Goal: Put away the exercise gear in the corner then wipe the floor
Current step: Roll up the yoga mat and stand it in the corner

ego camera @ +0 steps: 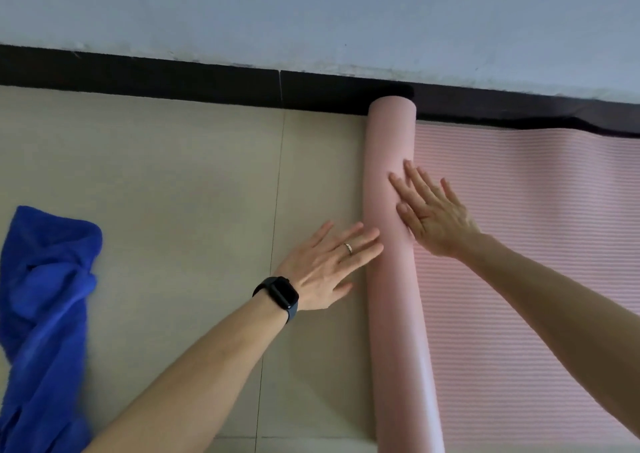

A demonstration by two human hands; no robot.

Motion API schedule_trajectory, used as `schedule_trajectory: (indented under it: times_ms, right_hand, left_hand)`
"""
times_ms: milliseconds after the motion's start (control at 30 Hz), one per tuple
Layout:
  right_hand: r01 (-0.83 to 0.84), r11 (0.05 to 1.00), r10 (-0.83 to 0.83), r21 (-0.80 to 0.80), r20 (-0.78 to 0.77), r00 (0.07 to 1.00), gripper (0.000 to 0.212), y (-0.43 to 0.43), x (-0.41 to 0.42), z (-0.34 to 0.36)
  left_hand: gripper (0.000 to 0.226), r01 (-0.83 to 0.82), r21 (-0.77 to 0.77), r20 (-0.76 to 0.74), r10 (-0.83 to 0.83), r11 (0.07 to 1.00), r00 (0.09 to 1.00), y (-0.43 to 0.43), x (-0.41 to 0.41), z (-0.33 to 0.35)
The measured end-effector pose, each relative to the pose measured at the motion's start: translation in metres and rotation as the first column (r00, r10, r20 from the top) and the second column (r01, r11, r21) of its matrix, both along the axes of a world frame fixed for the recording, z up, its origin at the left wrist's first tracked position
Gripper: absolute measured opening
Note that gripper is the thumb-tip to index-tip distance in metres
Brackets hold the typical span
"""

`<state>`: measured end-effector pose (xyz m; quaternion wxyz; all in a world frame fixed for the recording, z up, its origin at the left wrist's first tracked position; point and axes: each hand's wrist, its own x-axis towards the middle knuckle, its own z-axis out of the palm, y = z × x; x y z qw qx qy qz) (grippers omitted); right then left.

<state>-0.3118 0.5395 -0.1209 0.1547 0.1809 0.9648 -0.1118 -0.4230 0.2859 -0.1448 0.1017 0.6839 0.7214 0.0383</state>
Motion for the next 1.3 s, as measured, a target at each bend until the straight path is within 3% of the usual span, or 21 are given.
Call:
schedule_trajectory:
  times_ms: [100,167,267,333,433,533,633,733,867,967,1033,1100,1167,1233,1300]
  right_hand:
    - [0.069,0.997,-0.070,-0.042,-0.021,0.997,0.053,-0.003,0.001,0.009]
    - [0.245,0.963,-0.252,-0.114,-0.046,0.967,0.056,-0.009,0.017,0.011]
    - [0.634,0.723,-0.662,-0.275,-0.014,0.749,0.059,-0.032,0.061,0.021]
    - [0.746,0.598,-0.769,-0.294,0.053,0.637,0.063,-0.066,0.092,0.032]
    - [0.816,0.542,-0.803,-0.203,0.162,0.573,0.086,-0.128,0.127,0.042]
    - [0.881,0.472,-0.870,0.028,0.177,0.460,0.114,-0.170,0.145,0.031]
    - [0.931,0.331,-0.942,0.156,0.104,0.318,0.116,-0.183,0.147,0.011]
    - [0.932,0.295,-0.953,0.212,-0.013,0.304,0.100,-0.180,0.149,-0.003]
    - [0.934,0.320,-0.947,0.156,0.020,0.321,0.100,-0.170,0.160,0.005]
    - [0.961,0.275,-0.959,-0.008,0.070,0.275,0.096,-0.149,0.178,0.015]
    - [0.956,0.271,-0.955,-0.113,0.094,0.281,0.096,-0.135,0.189,0.023]
    - [0.946,0.298,-0.944,-0.132,0.107,0.312,0.098,-0.125,0.200,0.029]
    - [0.958,0.280,-0.952,-0.053,0.112,0.285,0.107,-0.124,0.198,0.033]
    - [0.958,0.264,-0.964,0.112,-0.004,0.266,0.112,-0.141,0.182,0.032]
    - [0.950,0.278,-0.940,0.141,-0.164,0.299,0.107,-0.171,0.157,0.023]
  left_hand:
    - [0.078,0.139,-0.074,-0.021,-0.141,0.987,0.990,0.022,-0.013,0.001]
    - [0.074,0.175,-0.077,0.003,-0.175,0.982,0.985,0.037,-0.016,0.000]
    - [0.070,0.267,-0.078,0.046,-0.264,0.961,0.964,0.078,-0.003,0.006]
    - [0.069,0.300,-0.100,0.091,-0.292,0.949,0.952,0.111,0.014,0.009]
    - [0.069,0.329,-0.130,0.067,-0.323,0.935,0.944,0.156,0.047,0.015]
    - [0.068,0.311,-0.161,0.001,-0.315,0.937,0.949,0.181,0.074,0.016]
    - [0.068,0.316,-0.158,-0.059,-0.329,0.935,0.943,0.194,0.087,0.014]
    - [0.075,0.357,-0.126,-0.017,-0.362,0.926,0.932,0.196,0.079,0.012]
    - [0.074,0.543,-0.046,0.046,-0.542,0.838,0.839,0.194,0.058,0.017]
    - [0.073,0.649,0.089,-0.054,-0.647,0.756,0.761,0.191,0.040,0.017]
    - [0.081,0.679,0.091,-0.175,-0.660,0.728,0.731,0.190,0.035,0.015]
    - [0.072,0.629,0.093,-0.198,-0.604,0.772,0.772,0.190,0.040,0.016]
    - [0.064,0.506,0.046,-0.127,-0.497,0.861,0.858,0.189,0.054,0.020]
    - [0.061,0.419,-0.045,-0.083,-0.422,0.907,0.903,0.189,0.069,0.024]
    - [0.060,0.369,-0.091,-0.084,-0.376,0.925,0.923,0.196,0.082,0.026]
